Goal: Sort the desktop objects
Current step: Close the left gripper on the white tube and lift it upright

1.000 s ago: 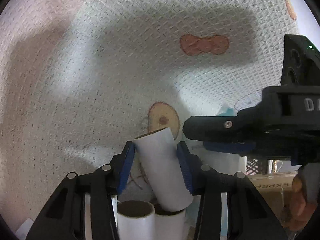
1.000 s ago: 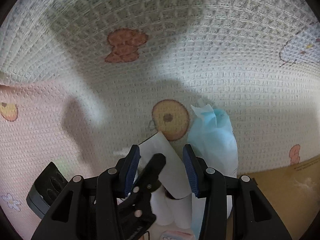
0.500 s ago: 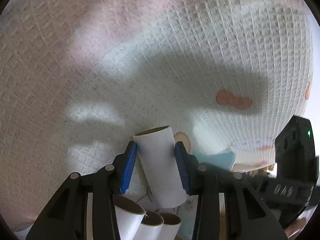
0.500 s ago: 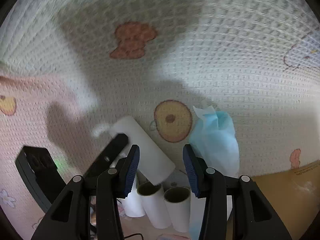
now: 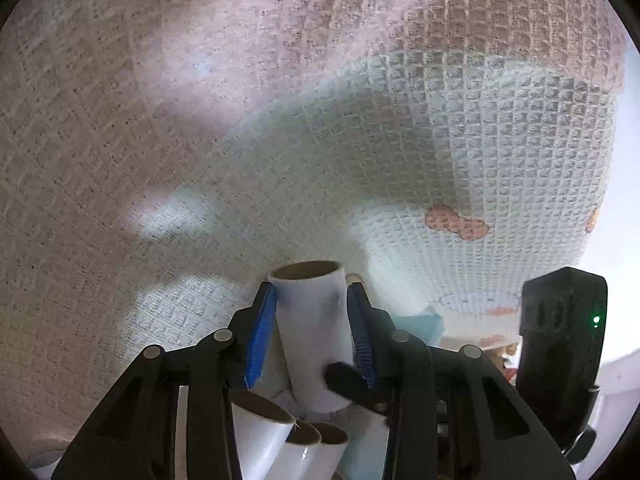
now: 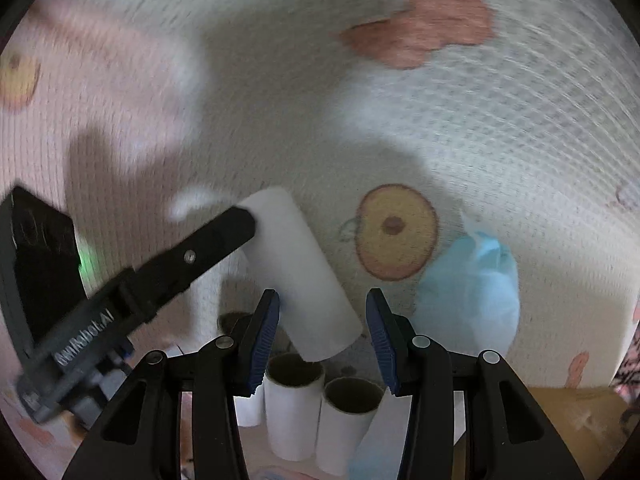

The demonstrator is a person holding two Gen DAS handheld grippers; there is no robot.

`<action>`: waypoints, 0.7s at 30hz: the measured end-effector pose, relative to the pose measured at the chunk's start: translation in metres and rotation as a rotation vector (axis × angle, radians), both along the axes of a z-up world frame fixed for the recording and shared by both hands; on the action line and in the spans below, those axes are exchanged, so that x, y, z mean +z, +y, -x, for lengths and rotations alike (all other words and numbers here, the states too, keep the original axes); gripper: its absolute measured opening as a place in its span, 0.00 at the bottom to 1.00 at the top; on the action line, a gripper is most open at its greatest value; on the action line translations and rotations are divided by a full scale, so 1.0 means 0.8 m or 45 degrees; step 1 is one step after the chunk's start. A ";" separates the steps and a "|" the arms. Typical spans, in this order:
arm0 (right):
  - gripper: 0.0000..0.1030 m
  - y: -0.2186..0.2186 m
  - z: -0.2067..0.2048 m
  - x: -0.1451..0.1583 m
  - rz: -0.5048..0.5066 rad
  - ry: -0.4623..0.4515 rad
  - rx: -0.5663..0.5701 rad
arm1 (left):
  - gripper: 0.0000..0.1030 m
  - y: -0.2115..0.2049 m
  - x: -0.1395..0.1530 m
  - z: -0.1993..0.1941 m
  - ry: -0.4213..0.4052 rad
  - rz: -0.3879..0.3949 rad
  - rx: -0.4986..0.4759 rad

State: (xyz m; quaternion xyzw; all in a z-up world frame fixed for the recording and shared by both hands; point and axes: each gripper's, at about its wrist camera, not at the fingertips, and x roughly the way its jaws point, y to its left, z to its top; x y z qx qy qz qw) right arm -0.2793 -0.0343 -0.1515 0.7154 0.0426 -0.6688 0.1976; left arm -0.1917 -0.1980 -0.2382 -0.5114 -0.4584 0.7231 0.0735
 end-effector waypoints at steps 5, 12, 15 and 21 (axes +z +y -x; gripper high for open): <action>0.40 -0.010 -0.004 -0.008 -0.032 -0.007 0.058 | 0.39 0.005 -0.003 -0.004 0.010 -0.016 -0.030; 0.43 -0.004 0.001 -0.014 -0.025 0.001 0.033 | 0.39 0.007 -0.021 -0.007 -0.010 -0.091 -0.030; 0.43 -0.006 0.001 -0.015 -0.044 0.030 0.061 | 0.39 0.007 -0.022 -0.009 -0.007 -0.101 -0.034; 0.43 -0.011 -0.002 -0.017 -0.092 0.088 0.074 | 0.39 0.008 -0.021 -0.010 -0.012 -0.109 -0.034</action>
